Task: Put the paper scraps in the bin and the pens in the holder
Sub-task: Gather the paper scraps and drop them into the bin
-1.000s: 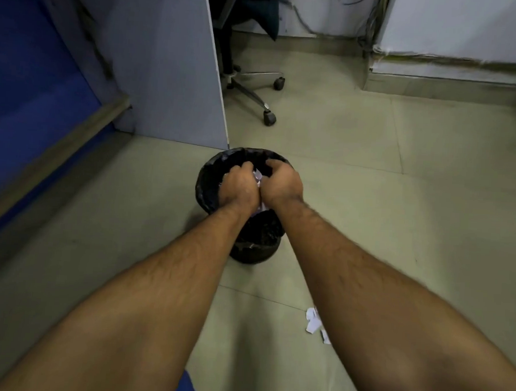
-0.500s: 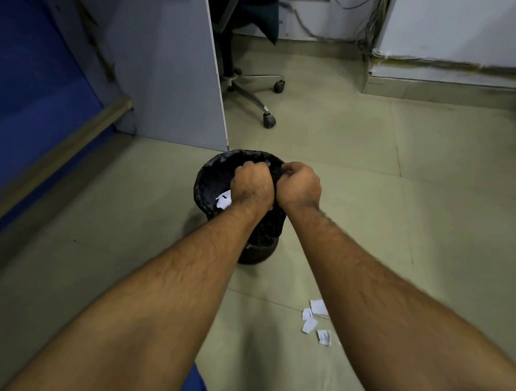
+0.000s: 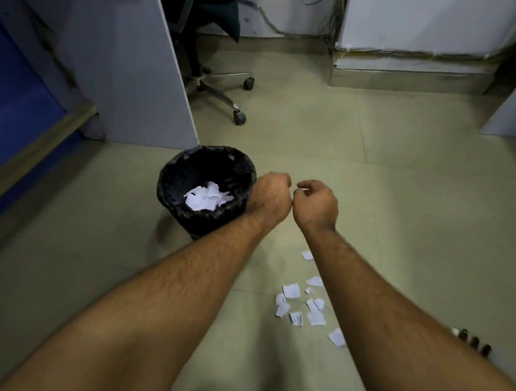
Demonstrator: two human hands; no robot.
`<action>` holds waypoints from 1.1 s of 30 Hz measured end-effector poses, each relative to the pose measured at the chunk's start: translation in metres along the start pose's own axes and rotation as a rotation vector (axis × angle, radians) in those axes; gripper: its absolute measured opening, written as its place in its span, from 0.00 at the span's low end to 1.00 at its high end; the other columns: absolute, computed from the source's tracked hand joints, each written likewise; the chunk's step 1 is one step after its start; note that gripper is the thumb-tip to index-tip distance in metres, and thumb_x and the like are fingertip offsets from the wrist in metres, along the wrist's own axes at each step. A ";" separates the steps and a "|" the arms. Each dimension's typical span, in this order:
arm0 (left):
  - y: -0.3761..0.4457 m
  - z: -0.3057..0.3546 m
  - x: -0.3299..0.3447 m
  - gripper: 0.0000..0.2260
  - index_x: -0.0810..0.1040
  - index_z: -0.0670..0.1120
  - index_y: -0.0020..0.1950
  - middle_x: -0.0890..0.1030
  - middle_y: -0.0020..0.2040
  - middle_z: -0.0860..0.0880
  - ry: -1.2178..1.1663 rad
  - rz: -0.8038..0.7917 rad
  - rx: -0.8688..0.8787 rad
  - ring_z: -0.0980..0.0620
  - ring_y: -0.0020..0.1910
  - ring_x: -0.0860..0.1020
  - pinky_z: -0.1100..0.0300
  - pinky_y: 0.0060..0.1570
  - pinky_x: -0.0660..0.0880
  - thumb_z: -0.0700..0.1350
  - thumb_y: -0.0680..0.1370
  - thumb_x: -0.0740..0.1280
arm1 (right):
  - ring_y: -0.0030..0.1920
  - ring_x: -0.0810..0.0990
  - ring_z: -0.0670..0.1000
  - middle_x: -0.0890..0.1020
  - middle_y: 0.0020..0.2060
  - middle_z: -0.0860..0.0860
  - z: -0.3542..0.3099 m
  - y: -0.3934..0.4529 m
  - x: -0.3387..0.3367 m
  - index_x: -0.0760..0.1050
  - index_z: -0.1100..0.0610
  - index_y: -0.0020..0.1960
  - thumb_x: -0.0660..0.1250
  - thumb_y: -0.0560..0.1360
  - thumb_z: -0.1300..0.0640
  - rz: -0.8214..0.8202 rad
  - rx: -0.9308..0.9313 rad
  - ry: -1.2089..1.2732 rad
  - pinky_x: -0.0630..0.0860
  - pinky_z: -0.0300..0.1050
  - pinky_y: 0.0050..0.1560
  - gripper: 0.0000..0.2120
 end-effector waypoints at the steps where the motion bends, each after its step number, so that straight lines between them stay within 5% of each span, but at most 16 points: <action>1: -0.005 0.004 0.016 0.15 0.80 0.43 0.55 0.82 0.54 0.42 -0.021 -0.027 0.001 0.40 0.55 0.80 0.51 0.52 0.79 0.34 0.72 0.62 | 0.51 0.82 0.53 0.85 0.49 0.50 0.013 0.000 -0.006 0.81 0.52 0.56 0.64 0.74 0.58 0.005 0.020 -0.004 0.75 0.41 0.52 0.13; 9: -0.045 0.005 0.172 0.22 0.75 0.45 0.67 0.78 0.63 0.43 -0.110 -0.286 -0.025 0.43 0.62 0.76 0.52 0.60 0.75 0.34 0.74 0.61 | 0.50 0.82 0.54 0.85 0.49 0.50 0.142 0.002 -0.024 0.81 0.52 0.56 0.64 0.75 0.58 -0.026 0.160 -0.147 0.70 0.39 0.44 0.13; 14: -0.054 0.001 0.237 0.17 0.74 0.43 0.62 0.77 0.61 0.42 -0.094 -0.420 0.045 0.40 0.60 0.76 0.50 0.57 0.75 0.37 0.73 0.63 | 0.55 0.81 0.56 0.83 0.56 0.53 0.221 -0.009 -0.004 0.79 0.52 0.60 0.63 0.78 0.56 -0.104 0.206 -0.252 0.72 0.40 0.48 0.13; 18: -0.055 0.009 0.286 0.25 0.65 0.48 0.73 0.72 0.66 0.45 0.058 -0.464 0.227 0.42 0.63 0.73 0.49 0.58 0.73 0.47 0.76 0.65 | 0.61 0.78 0.57 0.81 0.61 0.54 0.260 -0.018 0.013 0.76 0.54 0.64 0.60 0.78 0.58 -0.155 0.173 -0.260 0.73 0.45 0.58 0.16; 23: -0.048 0.012 0.331 0.31 0.55 0.51 0.79 0.55 0.79 0.45 0.347 -0.549 0.349 0.41 0.76 0.57 0.41 0.70 0.62 0.44 0.77 0.62 | 0.60 0.77 0.60 0.80 0.59 0.56 0.288 -0.023 0.018 0.72 0.57 0.67 0.58 0.74 0.60 -0.108 0.081 -0.287 0.74 0.53 0.62 0.22; 28: -0.095 0.010 0.325 0.26 0.66 0.49 0.74 0.65 0.74 0.45 0.336 -0.469 0.544 0.41 0.69 0.67 0.47 0.61 0.70 0.47 0.76 0.64 | 0.65 0.74 0.60 0.77 0.64 0.61 0.290 -0.054 0.008 0.71 0.66 0.68 0.60 0.78 0.65 -0.145 0.050 -0.231 0.65 0.45 0.67 0.19; 30: -0.116 0.005 0.321 0.24 0.68 0.49 0.72 0.70 0.70 0.45 0.345 -0.497 0.569 0.43 0.66 0.70 0.48 0.59 0.71 0.47 0.75 0.65 | 0.66 0.73 0.62 0.76 0.65 0.63 0.292 -0.073 0.005 0.70 0.67 0.69 0.59 0.78 0.59 -0.126 0.072 -0.247 0.65 0.48 0.68 0.22; 33: -0.131 -0.004 0.305 0.20 0.74 0.50 0.66 0.76 0.63 0.45 0.333 -0.329 0.503 0.42 0.57 0.77 0.49 0.51 0.77 0.50 0.75 0.68 | 0.69 0.71 0.62 0.74 0.68 0.61 0.299 -0.096 0.001 0.69 0.63 0.71 0.61 0.74 0.53 -0.050 0.098 -0.424 0.68 0.55 0.69 0.27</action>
Point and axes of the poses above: each hand's wrist, its own y-axis towards the middle knuckle, its own x-axis out of the palm, z = x × y, the point moved 9 cm from there along y, towards the middle knuckle
